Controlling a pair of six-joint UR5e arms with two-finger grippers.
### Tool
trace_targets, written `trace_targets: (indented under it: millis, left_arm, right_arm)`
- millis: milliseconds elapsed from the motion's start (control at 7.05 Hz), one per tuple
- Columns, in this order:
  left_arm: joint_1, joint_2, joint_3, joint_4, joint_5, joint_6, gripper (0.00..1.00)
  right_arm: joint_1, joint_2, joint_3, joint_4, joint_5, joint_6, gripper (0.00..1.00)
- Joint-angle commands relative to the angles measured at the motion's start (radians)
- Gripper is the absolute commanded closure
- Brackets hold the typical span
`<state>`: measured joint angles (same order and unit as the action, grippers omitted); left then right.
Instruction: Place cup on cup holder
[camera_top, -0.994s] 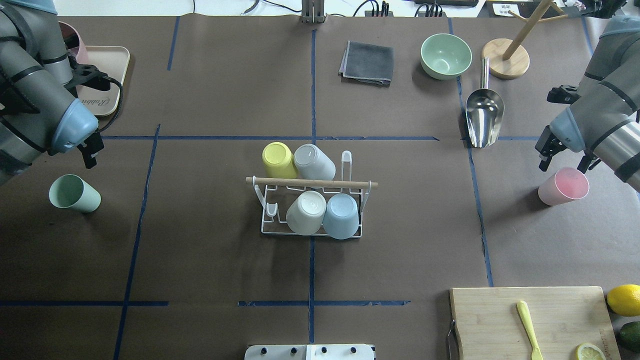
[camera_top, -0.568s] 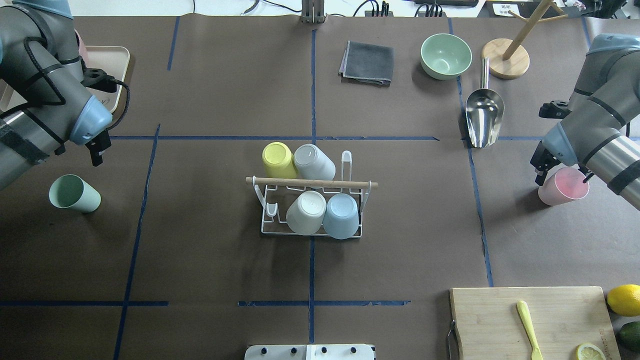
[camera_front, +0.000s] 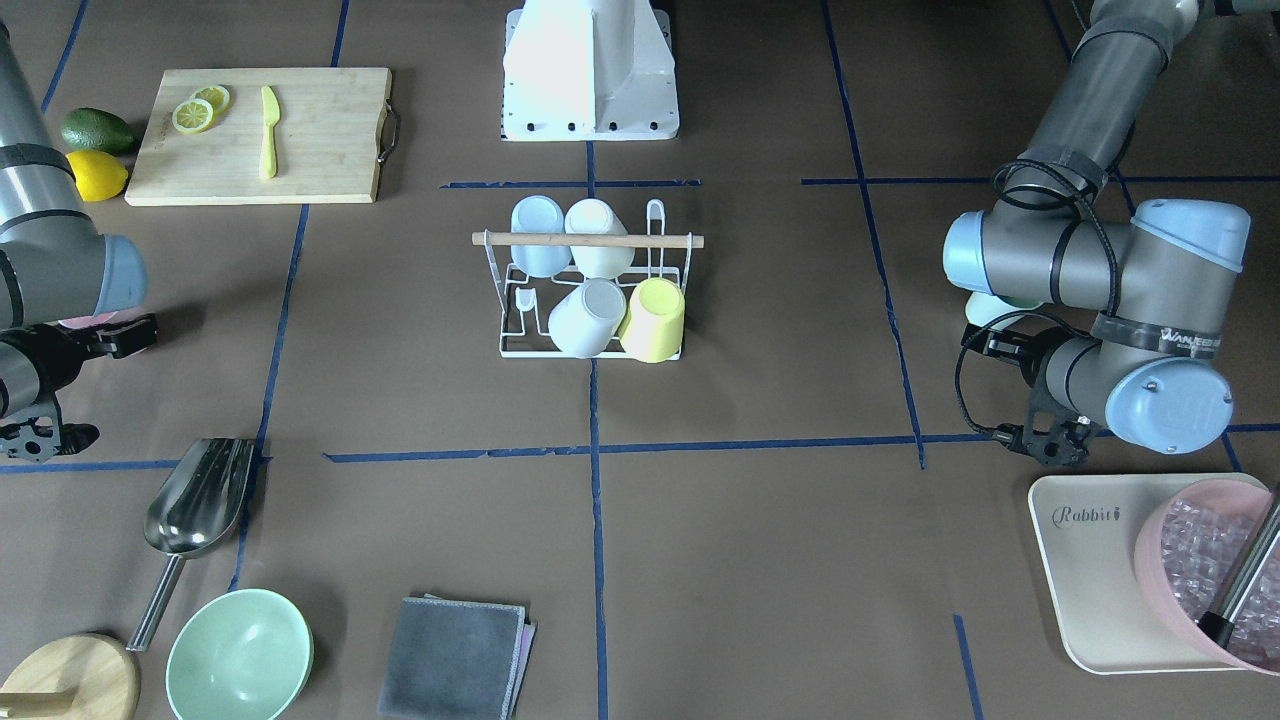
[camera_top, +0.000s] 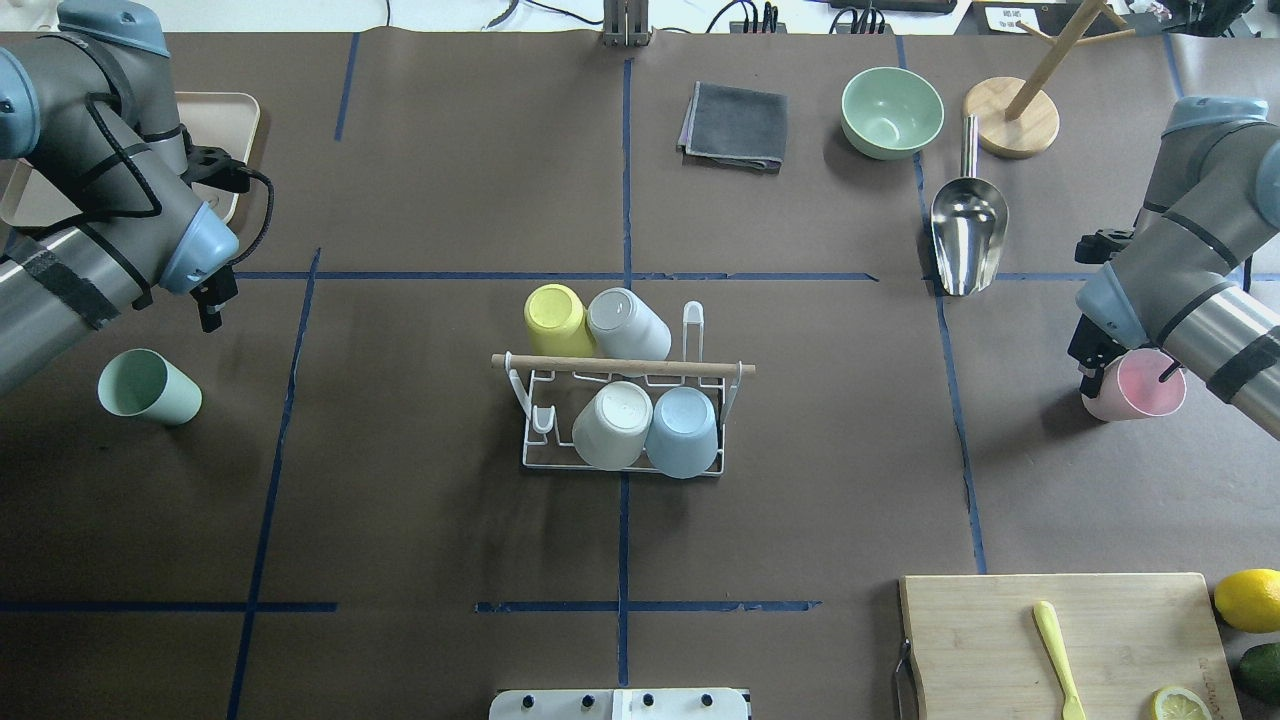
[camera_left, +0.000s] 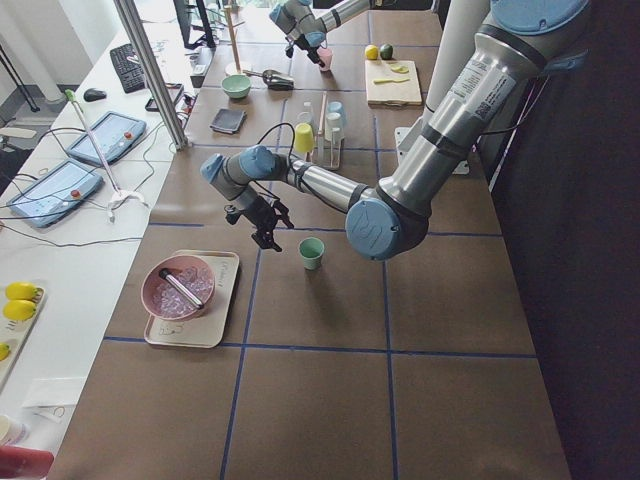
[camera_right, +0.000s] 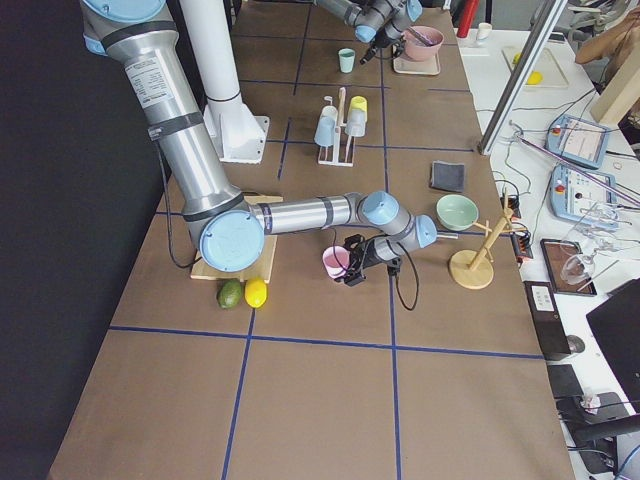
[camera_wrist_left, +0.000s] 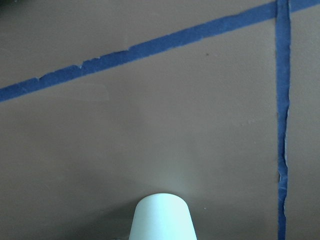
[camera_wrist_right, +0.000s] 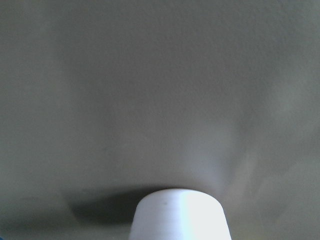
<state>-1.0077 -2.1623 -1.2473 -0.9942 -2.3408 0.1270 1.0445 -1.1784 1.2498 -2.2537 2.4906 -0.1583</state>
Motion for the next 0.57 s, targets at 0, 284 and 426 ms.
trace_targets:
  millis: [0, 284, 426]
  left_arm:
    - [0.018, -0.005, 0.048, -0.021, 0.001, -0.003, 0.0]
    - [0.024, -0.03, 0.124, -0.015, -0.015, -0.009, 0.0]
    - [0.024, -0.031, 0.131, 0.023, -0.035, -0.009, 0.0]
  right_arm:
    - [-0.004, 0.003, -0.007, -0.012, -0.002, -0.03, 0.77]
    - [-0.003, 0.005, -0.006, -0.017, -0.004, -0.032, 1.0]
    - [0.0, 0.006, 0.002, -0.021, -0.004, -0.032, 1.0]
